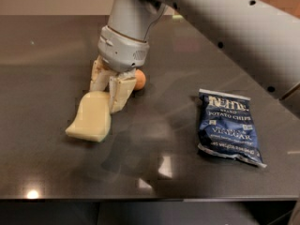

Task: Move sponge near blue chip bag

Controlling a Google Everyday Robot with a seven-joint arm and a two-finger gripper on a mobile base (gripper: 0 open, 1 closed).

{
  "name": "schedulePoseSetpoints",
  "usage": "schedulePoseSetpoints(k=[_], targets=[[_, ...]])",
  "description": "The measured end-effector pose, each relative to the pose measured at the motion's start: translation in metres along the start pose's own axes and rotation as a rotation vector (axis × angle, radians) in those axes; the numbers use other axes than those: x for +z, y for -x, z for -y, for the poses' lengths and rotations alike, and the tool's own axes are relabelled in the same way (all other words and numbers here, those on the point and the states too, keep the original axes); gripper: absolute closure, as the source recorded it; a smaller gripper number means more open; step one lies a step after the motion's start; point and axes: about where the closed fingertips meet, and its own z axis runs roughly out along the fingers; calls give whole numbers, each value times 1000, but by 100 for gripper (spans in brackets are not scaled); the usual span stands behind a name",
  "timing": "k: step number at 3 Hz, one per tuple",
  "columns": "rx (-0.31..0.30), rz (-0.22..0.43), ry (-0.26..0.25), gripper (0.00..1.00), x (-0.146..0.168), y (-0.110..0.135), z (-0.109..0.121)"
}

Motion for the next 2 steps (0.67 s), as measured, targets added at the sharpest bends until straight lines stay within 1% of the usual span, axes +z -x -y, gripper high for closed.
schedulePoseSetpoints(k=[1,2], targets=[[50,-51,-103,100,-57,-31,8],[128,-116,-224,100,-112,-79,14]])
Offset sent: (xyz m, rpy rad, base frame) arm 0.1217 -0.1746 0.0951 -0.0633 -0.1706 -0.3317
